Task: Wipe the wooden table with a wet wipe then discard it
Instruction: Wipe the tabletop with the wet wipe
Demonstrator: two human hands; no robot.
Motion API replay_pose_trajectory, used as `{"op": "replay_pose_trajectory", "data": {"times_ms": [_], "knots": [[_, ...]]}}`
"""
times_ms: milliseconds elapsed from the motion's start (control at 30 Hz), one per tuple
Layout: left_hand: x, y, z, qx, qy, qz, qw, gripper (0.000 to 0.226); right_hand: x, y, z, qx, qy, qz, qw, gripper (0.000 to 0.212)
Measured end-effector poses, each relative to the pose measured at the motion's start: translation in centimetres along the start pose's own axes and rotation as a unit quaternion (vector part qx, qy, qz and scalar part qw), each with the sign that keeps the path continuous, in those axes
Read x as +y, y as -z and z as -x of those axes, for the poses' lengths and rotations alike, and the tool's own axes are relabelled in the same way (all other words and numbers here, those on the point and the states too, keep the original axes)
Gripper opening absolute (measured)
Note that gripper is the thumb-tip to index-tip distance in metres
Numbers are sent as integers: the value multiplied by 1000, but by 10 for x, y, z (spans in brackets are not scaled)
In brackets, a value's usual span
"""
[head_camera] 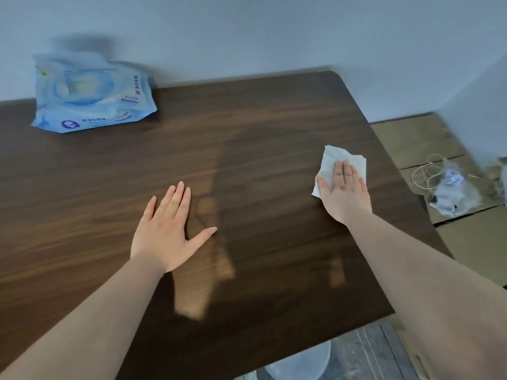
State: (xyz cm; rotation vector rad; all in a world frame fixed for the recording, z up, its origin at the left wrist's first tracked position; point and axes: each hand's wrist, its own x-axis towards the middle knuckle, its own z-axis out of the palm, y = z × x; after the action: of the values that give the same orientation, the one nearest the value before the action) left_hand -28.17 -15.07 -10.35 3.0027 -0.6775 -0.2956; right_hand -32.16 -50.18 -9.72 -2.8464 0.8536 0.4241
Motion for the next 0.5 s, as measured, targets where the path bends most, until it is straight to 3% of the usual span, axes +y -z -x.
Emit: {"op": "replay_pose_trajectory", "data": {"times_ms": [300, 500], "knots": [[0, 0, 2, -2, 9, -1, 1000, 100, 13, 2, -10, -1, -22, 5, 1000, 71], [-1, 3, 1, -18, 8, 3, 1000, 100, -26, -2, 7, -15, -57, -10, 998, 71]]}}
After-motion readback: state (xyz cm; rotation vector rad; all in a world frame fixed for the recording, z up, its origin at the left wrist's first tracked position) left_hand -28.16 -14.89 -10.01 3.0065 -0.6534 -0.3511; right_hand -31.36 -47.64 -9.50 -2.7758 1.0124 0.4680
